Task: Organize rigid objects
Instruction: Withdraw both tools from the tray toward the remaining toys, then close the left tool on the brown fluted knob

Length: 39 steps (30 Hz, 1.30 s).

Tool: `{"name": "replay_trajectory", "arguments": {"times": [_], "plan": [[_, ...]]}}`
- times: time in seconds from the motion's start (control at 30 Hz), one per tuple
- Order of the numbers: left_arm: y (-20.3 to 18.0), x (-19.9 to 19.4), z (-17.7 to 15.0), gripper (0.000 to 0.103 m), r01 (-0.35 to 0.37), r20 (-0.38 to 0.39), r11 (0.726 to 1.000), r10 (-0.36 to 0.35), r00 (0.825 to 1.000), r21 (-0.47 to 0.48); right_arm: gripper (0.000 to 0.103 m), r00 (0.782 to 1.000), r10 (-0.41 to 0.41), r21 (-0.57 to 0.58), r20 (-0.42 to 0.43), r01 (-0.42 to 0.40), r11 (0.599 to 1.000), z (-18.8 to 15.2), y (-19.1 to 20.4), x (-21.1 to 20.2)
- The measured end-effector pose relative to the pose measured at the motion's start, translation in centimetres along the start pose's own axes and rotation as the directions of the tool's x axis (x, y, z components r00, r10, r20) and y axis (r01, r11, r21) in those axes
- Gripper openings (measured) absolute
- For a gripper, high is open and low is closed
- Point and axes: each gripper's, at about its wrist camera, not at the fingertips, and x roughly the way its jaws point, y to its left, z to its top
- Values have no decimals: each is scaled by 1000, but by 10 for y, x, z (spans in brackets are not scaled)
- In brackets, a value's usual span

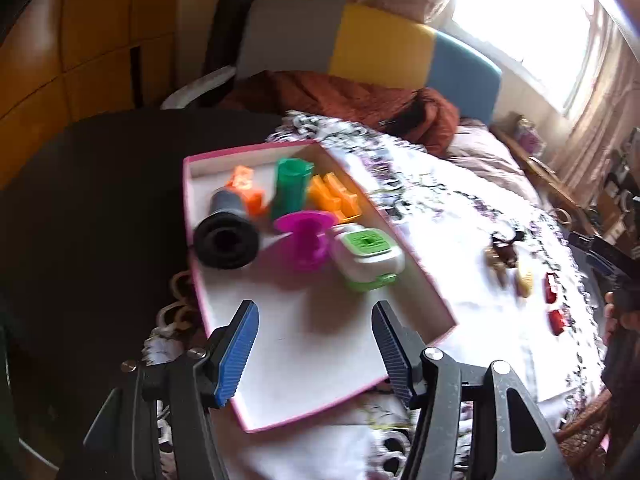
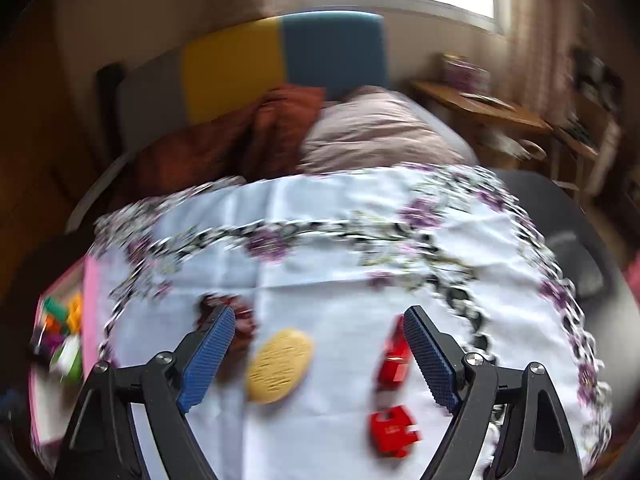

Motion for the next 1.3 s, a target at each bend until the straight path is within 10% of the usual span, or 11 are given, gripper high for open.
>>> {"name": "replay_trajectory", "arguments": {"times": [0.33, 1.3], "plan": [[-65, 17, 14, 59, 121, -58, 986, -115, 992, 118, 87, 994, -99, 454, -37, 105, 885, -10, -105, 7], [-271, 147, 59, 59, 234, -174, 861, -172, 970, 451, 91, 999, 21, 601, -30, 1, 799, -19, -128, 11]]}}
